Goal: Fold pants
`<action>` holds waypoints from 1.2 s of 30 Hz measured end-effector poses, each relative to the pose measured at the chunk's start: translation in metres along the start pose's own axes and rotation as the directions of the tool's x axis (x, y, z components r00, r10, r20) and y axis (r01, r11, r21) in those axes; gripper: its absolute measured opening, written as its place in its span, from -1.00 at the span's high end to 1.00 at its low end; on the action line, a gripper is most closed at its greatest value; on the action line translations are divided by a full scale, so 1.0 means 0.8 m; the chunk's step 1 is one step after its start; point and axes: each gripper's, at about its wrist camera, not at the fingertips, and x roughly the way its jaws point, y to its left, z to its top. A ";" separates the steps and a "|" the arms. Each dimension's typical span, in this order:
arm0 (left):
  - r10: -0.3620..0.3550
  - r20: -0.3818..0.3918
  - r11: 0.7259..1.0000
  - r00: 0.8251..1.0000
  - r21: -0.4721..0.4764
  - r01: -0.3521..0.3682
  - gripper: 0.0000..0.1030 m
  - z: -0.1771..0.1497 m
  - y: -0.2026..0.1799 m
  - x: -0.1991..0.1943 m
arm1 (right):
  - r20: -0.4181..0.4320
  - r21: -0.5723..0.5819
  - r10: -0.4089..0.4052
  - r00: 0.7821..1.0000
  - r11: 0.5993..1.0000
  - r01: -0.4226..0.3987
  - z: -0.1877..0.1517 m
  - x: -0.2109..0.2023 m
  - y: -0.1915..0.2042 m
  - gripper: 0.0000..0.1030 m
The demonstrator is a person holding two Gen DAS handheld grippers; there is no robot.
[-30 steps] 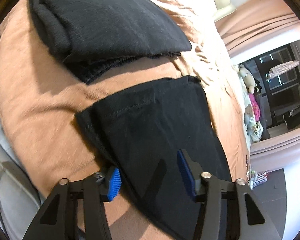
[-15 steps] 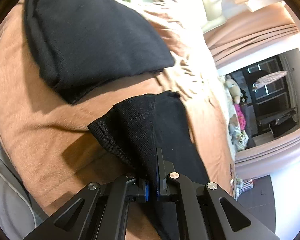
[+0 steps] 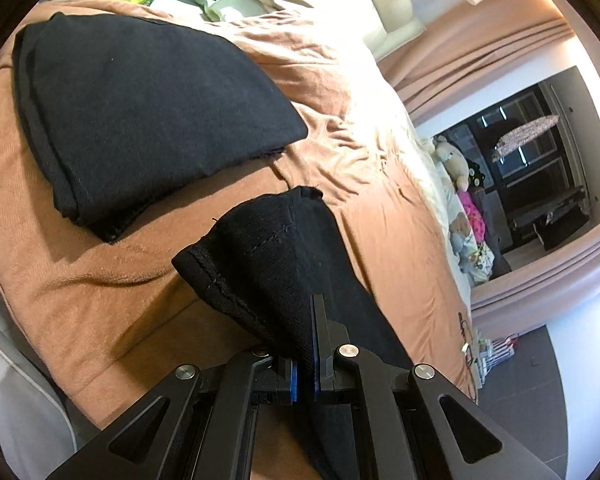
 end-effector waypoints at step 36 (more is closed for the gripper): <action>0.092 -0.055 0.991 0.994 -0.088 -0.096 0.77 -0.019 0.063 0.046 | -0.213 -0.031 0.040 0.976 0.998 -0.048 0.018 0.058 0.009 0.70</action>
